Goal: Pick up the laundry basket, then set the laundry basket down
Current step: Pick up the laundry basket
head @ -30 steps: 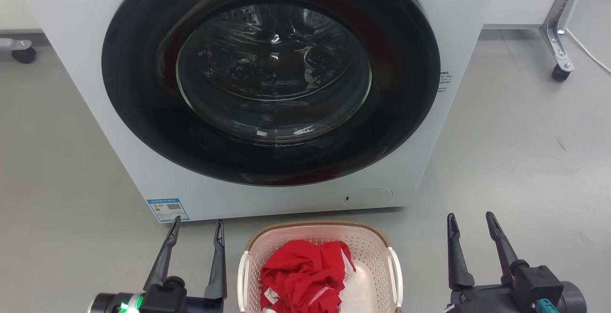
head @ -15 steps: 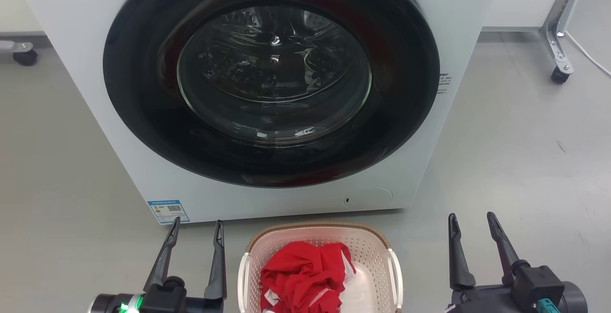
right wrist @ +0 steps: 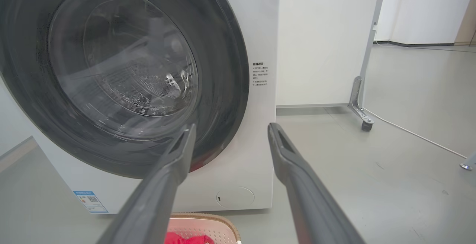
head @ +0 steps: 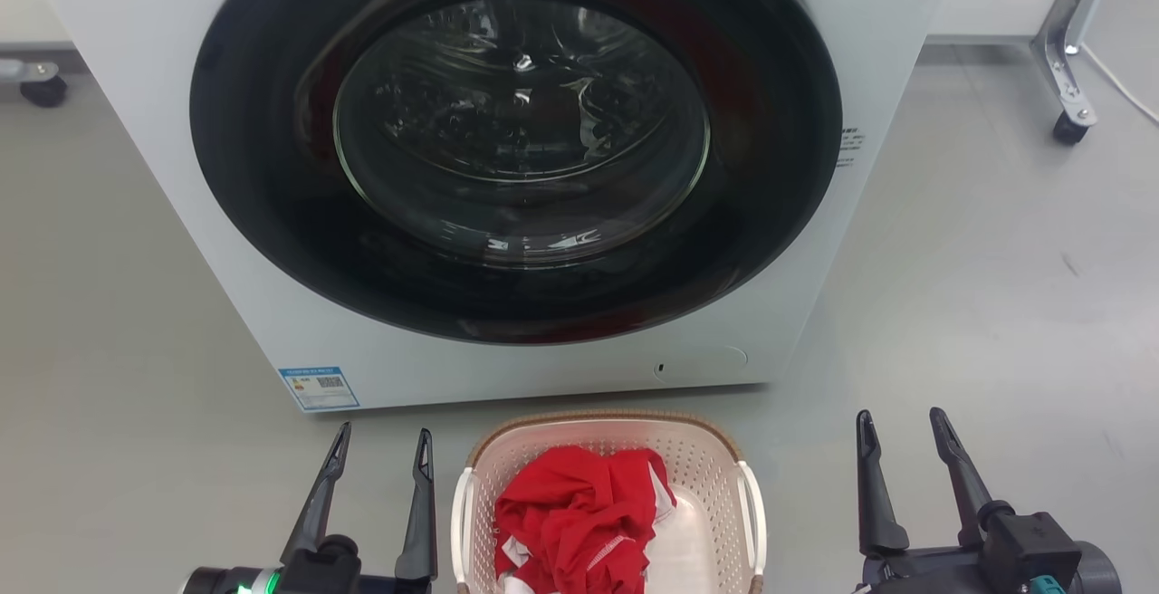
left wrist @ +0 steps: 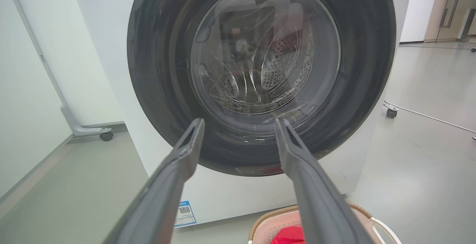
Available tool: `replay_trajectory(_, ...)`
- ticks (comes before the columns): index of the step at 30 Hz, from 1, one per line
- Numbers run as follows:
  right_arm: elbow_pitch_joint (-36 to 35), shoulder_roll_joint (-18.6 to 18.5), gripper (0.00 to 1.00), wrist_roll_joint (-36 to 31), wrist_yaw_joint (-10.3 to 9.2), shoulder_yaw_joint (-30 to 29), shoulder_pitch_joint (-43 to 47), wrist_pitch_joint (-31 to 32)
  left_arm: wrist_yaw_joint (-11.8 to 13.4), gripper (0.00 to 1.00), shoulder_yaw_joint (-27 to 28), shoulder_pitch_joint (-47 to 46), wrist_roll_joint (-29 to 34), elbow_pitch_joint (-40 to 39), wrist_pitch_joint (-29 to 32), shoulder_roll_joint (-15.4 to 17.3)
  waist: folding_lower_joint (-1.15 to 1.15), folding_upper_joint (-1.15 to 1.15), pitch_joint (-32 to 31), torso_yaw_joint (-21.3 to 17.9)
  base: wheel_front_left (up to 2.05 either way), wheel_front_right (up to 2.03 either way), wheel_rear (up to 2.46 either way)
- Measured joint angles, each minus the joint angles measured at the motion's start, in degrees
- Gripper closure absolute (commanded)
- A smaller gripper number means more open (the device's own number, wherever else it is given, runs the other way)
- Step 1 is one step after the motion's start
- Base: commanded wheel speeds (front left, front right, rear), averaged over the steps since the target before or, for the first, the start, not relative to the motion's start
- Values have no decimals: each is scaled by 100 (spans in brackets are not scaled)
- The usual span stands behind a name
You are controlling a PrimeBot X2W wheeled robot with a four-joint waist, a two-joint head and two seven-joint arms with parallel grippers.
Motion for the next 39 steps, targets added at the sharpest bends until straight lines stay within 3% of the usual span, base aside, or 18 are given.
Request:
replay_trajectory(15, 233, -103, 0, 129, 212, -337, -689, -5, -60, 0, -25, -798, -260, 430, -1, -35, 0, 0, 938, 66, 0, 0, 0)
replay_trajectory(25, 698, -121, 0, 221, 378, -345, -1484, -7, -105, 0, -56, -1664, -339, 1151, -18, -70, 1, 1, 1753, 149, 0, 0, 0)
replay_trajectory(39, 1597, -111, 0, 271, 423, -407, -2456, -7, -164, 0, -104, -2751, -590, 2323, -18, -133, 2, 1, 2945, 238, 0, 0, 0)
